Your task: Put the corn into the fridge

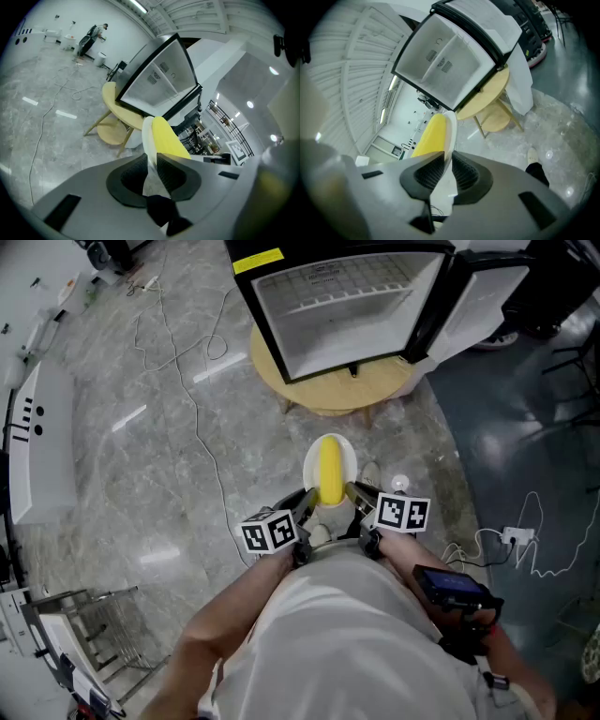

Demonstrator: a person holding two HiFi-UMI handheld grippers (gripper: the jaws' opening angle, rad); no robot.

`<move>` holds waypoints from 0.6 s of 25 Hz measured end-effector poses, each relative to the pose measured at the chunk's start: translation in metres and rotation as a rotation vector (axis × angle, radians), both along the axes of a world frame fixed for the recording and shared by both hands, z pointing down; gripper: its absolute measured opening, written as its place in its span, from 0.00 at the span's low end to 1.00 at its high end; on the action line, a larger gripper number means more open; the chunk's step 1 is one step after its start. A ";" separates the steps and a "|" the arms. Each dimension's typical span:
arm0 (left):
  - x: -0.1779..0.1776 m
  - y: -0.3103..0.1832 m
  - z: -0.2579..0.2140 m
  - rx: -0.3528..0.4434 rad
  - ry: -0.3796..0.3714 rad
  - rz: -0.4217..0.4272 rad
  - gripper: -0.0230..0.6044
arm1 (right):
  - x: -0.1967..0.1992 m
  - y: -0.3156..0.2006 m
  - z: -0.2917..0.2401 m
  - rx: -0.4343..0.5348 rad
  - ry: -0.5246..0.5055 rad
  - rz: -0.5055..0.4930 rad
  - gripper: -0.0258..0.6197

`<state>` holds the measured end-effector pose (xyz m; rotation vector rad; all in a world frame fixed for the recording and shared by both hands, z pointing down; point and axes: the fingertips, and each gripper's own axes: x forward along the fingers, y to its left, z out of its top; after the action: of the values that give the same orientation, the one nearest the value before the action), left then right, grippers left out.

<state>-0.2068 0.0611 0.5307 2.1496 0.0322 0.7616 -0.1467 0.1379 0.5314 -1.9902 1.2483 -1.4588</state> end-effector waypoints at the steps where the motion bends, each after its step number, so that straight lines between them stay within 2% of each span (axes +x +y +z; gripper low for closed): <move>1: 0.000 -0.007 -0.003 0.009 0.016 -0.011 0.14 | 0.002 -0.007 -0.003 0.010 0.033 -0.014 0.13; 6: -0.021 -0.037 -0.026 0.079 0.076 -0.055 0.14 | -0.017 -0.040 -0.024 0.054 0.116 -0.052 0.13; 15: -0.039 -0.017 -0.032 0.080 0.092 -0.029 0.14 | -0.037 -0.017 -0.037 0.060 0.145 -0.009 0.13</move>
<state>-0.2457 0.0444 0.4989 2.2554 0.0193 0.6568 -0.1841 0.1213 0.4942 -2.0840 1.3447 -1.2848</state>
